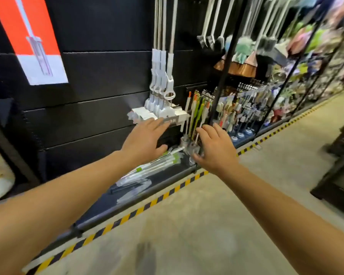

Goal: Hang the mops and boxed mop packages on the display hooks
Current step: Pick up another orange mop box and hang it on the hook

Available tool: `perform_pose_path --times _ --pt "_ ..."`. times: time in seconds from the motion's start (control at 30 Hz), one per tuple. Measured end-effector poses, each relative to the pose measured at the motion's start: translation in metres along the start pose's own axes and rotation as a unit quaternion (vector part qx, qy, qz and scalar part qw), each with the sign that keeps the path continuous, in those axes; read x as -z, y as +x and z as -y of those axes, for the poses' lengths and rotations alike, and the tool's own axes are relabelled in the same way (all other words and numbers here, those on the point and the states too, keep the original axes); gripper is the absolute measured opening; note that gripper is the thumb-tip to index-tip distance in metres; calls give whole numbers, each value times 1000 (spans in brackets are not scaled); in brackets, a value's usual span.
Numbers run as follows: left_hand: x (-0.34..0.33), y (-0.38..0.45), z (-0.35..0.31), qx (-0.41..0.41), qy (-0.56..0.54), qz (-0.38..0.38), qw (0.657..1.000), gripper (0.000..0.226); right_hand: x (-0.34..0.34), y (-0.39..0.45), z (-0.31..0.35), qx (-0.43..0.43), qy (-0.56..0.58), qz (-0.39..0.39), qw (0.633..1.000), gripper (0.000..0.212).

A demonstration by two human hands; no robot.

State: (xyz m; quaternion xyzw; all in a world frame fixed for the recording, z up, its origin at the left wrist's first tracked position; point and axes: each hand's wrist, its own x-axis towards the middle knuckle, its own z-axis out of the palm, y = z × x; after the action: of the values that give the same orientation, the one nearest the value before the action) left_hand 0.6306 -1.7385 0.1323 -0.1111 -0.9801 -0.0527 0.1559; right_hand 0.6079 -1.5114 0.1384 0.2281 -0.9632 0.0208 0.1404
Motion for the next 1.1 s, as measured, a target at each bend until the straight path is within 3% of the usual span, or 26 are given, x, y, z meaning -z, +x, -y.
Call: perform_pose_path --times 0.2,0.47,0.87,1.1 --pt "-64 -18 -186 -73 -55 63 994 74 -5 -176 -120 -123 -6 88 989 84" --pt "-114 -20 -407 -197 -104 112 968 75 7 -363 -250 -290 -5 115 950 80" --pt "-181 20 -684 -391 -153 164 893 72 9 -550 -411 -513 -24 111 850 78" --pt "-216 43 -854 -493 -178 208 826 72 12 -643 -518 -617 -41 113 778 82"
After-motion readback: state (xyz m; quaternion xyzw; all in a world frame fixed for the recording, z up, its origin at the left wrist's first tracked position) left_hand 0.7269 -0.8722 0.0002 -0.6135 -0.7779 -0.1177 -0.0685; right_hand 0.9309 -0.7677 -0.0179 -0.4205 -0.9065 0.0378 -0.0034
